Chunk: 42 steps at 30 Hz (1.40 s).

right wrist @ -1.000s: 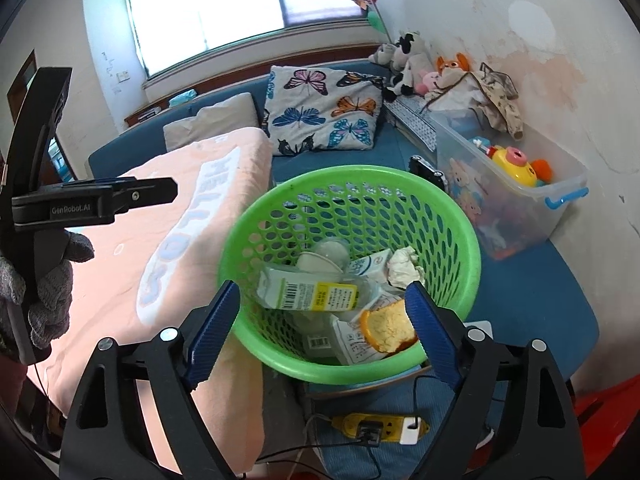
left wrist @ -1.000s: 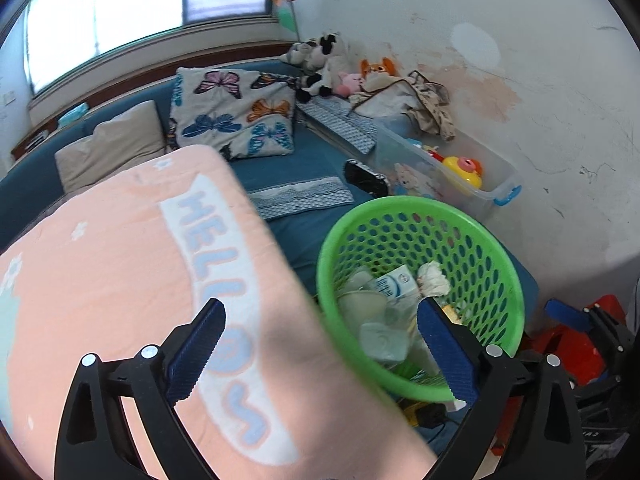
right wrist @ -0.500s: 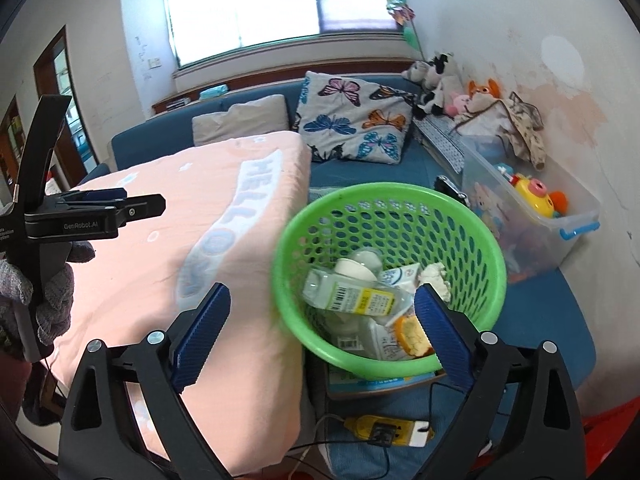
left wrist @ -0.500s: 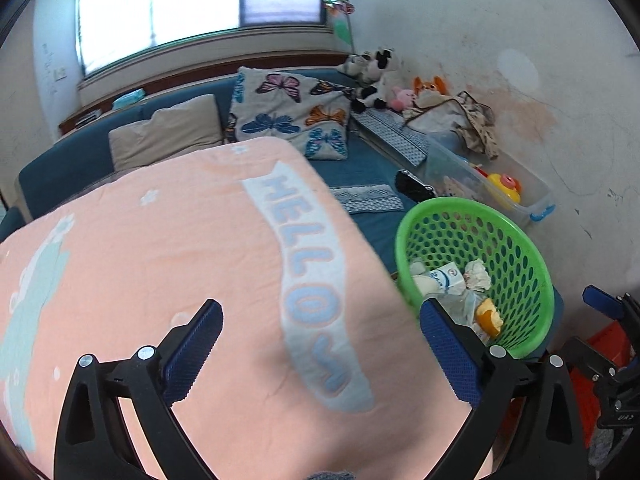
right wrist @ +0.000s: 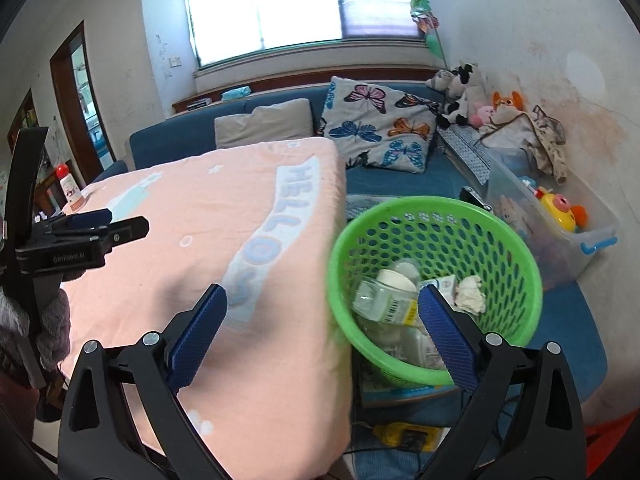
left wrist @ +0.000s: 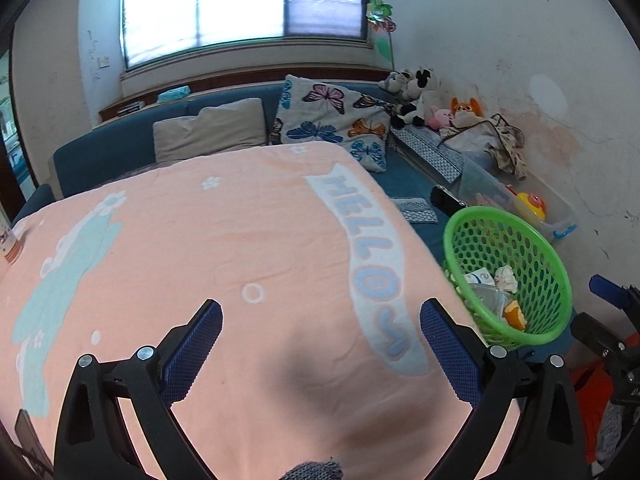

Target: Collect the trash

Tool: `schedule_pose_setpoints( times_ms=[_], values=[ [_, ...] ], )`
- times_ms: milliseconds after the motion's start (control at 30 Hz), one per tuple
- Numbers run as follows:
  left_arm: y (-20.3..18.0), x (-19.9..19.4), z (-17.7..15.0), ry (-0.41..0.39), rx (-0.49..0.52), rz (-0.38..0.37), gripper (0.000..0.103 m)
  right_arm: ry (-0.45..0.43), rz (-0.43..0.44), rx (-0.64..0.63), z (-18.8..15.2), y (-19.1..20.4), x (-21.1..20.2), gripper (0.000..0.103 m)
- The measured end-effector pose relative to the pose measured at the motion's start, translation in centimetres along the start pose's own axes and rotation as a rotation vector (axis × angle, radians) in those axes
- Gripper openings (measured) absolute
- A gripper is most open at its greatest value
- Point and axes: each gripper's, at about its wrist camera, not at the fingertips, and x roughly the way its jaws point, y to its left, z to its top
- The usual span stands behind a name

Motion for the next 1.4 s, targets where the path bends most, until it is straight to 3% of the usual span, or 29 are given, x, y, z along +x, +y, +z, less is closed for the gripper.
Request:
schedule_pose_setpoints(
  times_ms=[800, 1400],
  values=[
    [6.0, -2.7, -2.7, -0.044, -0.099, 0.120, 0.096, -0.002, 0.078, -0.016, 1.5, 5.3, 2.6, 0.097],
    [7.0, -3.0, -2.9, -0.063, -0.123, 0.170, 0.096, 0.015, 0.098, -0.018, 2.0, 5.9, 4.5, 0.097]
  ],
)
